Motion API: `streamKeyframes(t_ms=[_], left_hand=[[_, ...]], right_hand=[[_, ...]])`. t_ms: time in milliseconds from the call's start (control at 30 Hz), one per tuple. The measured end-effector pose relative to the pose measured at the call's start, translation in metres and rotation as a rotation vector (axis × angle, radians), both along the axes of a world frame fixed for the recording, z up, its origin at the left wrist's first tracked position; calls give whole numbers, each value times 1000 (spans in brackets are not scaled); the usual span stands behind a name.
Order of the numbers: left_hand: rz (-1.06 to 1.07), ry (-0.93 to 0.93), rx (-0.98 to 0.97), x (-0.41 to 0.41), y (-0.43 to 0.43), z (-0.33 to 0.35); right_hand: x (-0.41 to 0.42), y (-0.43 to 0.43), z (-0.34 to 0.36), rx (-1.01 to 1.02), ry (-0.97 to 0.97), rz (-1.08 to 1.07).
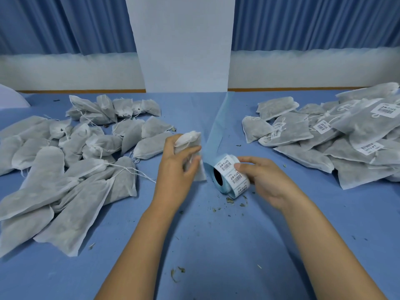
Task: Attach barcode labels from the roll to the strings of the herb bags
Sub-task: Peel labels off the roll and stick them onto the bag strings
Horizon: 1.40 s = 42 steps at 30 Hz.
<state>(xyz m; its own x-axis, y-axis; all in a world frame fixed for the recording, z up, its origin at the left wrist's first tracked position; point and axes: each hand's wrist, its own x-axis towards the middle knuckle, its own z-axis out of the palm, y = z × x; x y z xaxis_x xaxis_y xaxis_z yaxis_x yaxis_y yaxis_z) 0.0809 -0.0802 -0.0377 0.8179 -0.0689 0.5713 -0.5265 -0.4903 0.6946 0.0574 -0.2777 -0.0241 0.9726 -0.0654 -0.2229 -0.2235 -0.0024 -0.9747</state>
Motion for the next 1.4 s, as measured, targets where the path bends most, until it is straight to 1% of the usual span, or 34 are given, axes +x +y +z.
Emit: streamKeyframes(t_ms=[100, 167, 467, 567, 700, 833, 900, 967, 1033, 1067, 1133, 1200, 1233, 1300, 1400], left_hand=[[-126, -3, 56, -3, -7, -2], [-164, -19, 119, -6, -11, -4], [-93, -66, 283, -10, -12, -2], [-100, -27, 270, -10, -12, -3], [-90, -5, 231, -9, -12, -2], [-71, -16, 243, -8, -11, -1], [-83, -15, 222, -8, -10, -2], [-90, 2, 190, -9, -10, -4], [-54, 28, 109, -8, -12, -4], [-17, 33, 27, -7, -13, -2], [83, 21, -205, -5, -8, 3], [193, 10, -434, -4, 3, 10], [236, 5, -509, -4, 8, 12], [280, -6, -564, -4, 15, 14], [221, 30, -555, -9, 10, 16]], right_hand=[[-3, 2, 4, -53, -27, 28], [-5, 6, 5, -63, -47, 20], [-5, 21, 0, -129, -128, -153], [-6, 24, -1, -184, -143, -176], [-8, 25, 2, -180, -138, -133], [-11, 15, 6, -79, -65, 33], [-11, 11, 6, -62, -61, 77], [-10, 10, 6, -56, -58, 78], [-9, 8, 6, -75, -49, 91], [-9, 7, 5, -83, -47, 94], [-7, 7, 3, -52, -59, 52], [-5, 11, 0, 16, -73, -52], [-3, 14, -1, 39, -83, -113], [2, 20, -4, 0, -118, -226], [9, 25, -7, -98, -187, -334]])
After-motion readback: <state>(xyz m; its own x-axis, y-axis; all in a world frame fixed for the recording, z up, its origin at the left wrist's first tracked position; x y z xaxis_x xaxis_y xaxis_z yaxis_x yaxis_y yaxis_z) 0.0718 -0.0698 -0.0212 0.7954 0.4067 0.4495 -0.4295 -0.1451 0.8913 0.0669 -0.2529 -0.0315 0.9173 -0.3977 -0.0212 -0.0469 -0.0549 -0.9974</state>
